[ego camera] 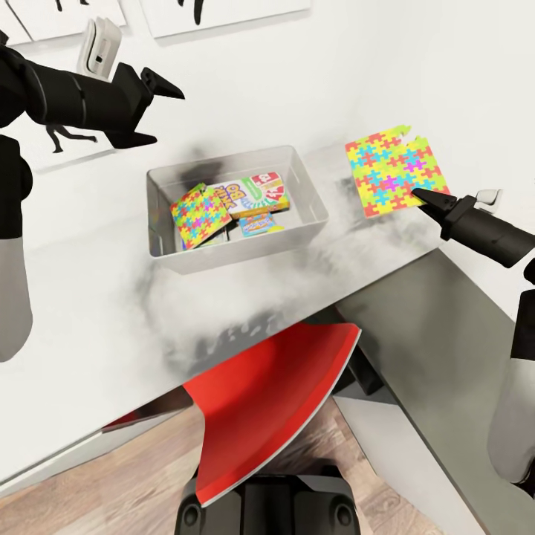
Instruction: Put all the toys in the child's room - the three board games (two on the bed and one on the table), the two jigsaw puzzles on the table, and the tennis ball on the table - inside the toy box on the table in the child's room.
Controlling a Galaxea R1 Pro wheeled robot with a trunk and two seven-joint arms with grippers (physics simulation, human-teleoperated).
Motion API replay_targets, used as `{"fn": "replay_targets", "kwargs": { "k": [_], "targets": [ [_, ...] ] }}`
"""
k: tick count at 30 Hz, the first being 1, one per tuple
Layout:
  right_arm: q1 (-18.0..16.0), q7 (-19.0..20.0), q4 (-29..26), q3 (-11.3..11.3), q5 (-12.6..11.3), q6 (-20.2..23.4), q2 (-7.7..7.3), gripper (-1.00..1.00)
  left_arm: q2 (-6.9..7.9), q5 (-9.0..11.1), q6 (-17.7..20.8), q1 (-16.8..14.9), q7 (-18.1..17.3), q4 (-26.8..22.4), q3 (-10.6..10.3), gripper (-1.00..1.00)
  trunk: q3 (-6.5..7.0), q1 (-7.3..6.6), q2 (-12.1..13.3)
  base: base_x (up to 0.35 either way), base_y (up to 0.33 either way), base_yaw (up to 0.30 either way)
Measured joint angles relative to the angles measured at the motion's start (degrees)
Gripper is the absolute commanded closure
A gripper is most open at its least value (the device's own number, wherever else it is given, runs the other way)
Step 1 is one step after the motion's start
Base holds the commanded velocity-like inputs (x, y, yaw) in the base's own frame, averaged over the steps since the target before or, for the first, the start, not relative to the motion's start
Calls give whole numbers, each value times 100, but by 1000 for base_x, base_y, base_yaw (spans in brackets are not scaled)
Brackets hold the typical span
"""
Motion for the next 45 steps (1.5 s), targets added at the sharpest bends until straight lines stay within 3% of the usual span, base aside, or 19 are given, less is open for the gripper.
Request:
{"fn": "replay_targets", "kwargs": {
  "k": [14, 45],
  "targets": [
    [53, -8, 18, 12, -15, 0, 22, 100, 19, -8, 17, 21, -1, 44, -6, -100, 51, 0, 1, 0, 0, 43],
    [15, -14, 179, 10, -4, -1, 15, 100, 17, -19, 21, 161, -5, 55, -28, -100, 56, 1, 1, 0, 0, 264]
  ]
}}
